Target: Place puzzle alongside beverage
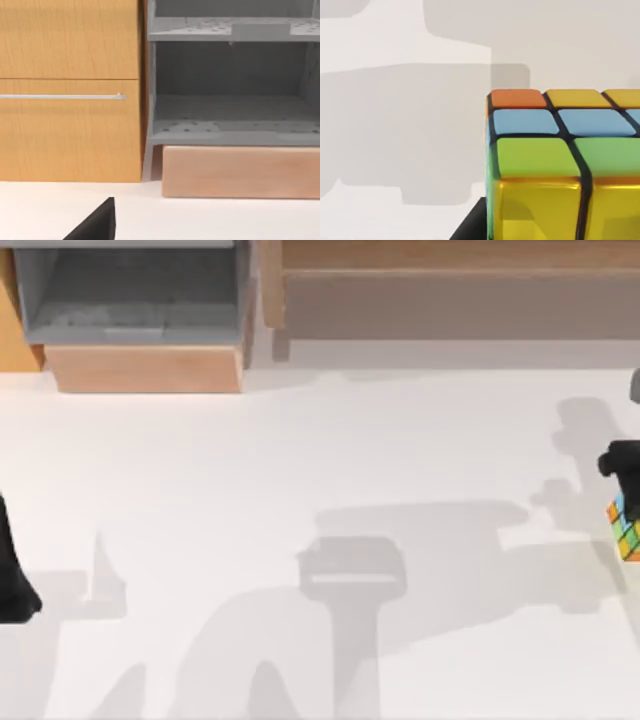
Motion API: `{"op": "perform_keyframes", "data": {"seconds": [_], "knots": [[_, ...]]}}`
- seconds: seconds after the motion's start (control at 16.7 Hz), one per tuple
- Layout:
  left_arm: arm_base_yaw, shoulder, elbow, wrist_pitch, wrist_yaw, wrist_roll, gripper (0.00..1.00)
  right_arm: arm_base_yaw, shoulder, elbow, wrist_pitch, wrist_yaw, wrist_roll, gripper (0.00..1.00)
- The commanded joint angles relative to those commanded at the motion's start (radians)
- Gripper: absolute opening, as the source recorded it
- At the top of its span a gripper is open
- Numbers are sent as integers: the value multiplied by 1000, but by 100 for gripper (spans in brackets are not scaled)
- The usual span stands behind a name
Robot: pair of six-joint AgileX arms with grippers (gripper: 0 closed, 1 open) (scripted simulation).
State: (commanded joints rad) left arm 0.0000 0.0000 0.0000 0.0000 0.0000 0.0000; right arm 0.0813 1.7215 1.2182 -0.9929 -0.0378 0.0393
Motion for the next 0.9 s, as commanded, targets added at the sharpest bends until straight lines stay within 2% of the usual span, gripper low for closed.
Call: {"op": "perform_keyframes", "data": {"seconds": [0.36,0.9], "knots": [[0,0,0,0,0,0,100,2,-23,-8,48,-5,12,0],[0,0,0,0,0,0,100,-18,37,-85,52,41,36,0]]}}
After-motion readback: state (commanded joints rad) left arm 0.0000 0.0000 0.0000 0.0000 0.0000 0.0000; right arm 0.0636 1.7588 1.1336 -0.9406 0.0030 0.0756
